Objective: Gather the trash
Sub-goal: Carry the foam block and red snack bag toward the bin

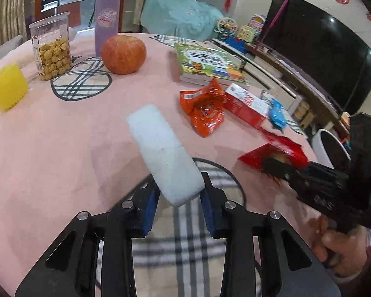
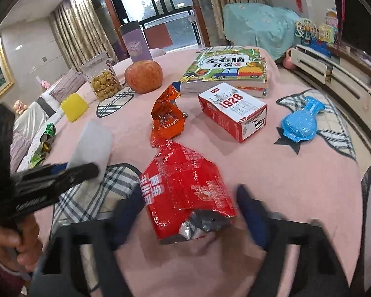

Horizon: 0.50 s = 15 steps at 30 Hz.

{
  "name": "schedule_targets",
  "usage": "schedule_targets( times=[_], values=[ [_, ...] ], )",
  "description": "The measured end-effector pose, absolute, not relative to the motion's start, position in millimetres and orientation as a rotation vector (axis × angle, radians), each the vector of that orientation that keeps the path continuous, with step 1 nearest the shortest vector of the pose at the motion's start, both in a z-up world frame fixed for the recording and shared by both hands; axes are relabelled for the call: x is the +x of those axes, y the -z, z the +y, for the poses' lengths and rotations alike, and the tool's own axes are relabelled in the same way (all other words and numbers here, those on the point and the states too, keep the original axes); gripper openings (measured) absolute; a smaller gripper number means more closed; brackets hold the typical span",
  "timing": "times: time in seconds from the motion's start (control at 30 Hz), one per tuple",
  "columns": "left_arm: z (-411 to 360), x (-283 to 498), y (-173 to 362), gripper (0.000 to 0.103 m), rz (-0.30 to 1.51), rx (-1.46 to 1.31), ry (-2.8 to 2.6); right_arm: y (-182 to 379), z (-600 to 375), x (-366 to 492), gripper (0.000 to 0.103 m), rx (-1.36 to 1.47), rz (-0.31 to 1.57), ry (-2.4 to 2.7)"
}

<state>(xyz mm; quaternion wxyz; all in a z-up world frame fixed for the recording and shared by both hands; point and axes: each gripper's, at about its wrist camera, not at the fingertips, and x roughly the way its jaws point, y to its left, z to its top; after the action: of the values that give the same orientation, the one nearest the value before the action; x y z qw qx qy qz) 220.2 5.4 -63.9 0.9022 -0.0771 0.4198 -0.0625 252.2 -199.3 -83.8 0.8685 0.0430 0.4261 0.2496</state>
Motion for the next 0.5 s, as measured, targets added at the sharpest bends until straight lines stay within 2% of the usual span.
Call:
schedule_targets(
  times=[0.07, 0.17, 0.5],
  values=[
    [2, 215, 61, 0.031, 0.859, -0.163, 0.157, 83, -205, 247, 0.029, 0.116, 0.883, -0.513],
    [-9, 210, 62, 0.031, 0.86, -0.157, 0.182, 79, -211, 237, 0.025, 0.131, 0.869, -0.509],
    [-52, 193, 66, 0.03, 0.875, -0.115, 0.262, 65, -254, 206, 0.025, 0.224, 0.84, -0.464]
  ],
)
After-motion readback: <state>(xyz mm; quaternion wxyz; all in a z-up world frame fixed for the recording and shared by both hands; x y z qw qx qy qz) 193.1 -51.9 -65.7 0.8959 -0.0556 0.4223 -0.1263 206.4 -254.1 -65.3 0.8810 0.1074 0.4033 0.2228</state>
